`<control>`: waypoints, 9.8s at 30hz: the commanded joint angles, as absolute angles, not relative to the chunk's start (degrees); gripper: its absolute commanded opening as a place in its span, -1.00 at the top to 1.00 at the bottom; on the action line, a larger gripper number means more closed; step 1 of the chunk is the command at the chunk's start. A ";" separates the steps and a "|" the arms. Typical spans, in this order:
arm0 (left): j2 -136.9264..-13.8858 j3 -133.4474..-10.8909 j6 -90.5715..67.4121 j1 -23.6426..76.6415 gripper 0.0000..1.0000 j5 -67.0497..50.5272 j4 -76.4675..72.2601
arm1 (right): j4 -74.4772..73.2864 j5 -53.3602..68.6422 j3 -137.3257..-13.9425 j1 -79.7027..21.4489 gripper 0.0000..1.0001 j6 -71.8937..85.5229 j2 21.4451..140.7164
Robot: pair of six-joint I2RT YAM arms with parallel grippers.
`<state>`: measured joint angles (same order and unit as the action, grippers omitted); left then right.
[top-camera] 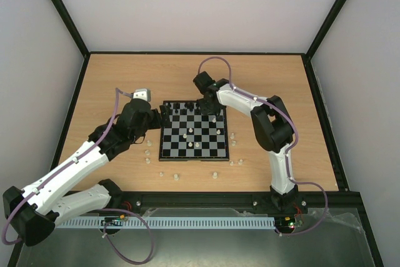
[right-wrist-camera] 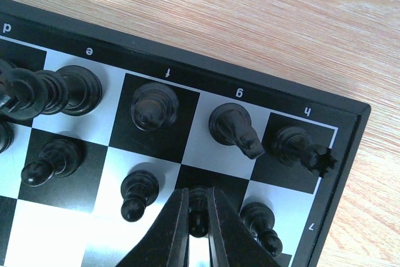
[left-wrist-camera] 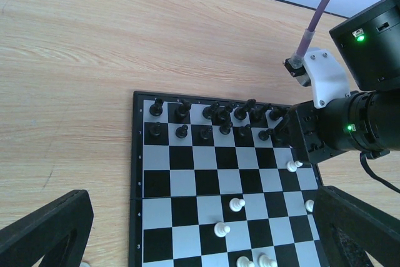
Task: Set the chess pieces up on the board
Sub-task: Place the chess piece on the chessboard, then adjust the chess piece on the chessboard, then pick up the chess piece from the chessboard.
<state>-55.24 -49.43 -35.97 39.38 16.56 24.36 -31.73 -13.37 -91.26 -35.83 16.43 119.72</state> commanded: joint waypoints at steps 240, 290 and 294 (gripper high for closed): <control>-117.16 -84.78 -29.90 34.64 0.61 14.65 25.27 | -18.15 -2.26 -72.33 -31.64 -0.28 20.30 99.19; -107.54 -83.25 -30.41 37.72 -0.27 15.54 27.08 | -18.10 -2.03 -71.83 -31.64 -0.39 20.36 98.41; -105.89 -82.49 -30.53 37.99 -0.37 15.94 26.96 | -17.93 -2.63 -71.53 -31.59 -0.52 20.47 97.95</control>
<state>-108.53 -81.97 -30.44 37.56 15.40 25.36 -17.63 -1.78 -72.55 -31.83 20.23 98.48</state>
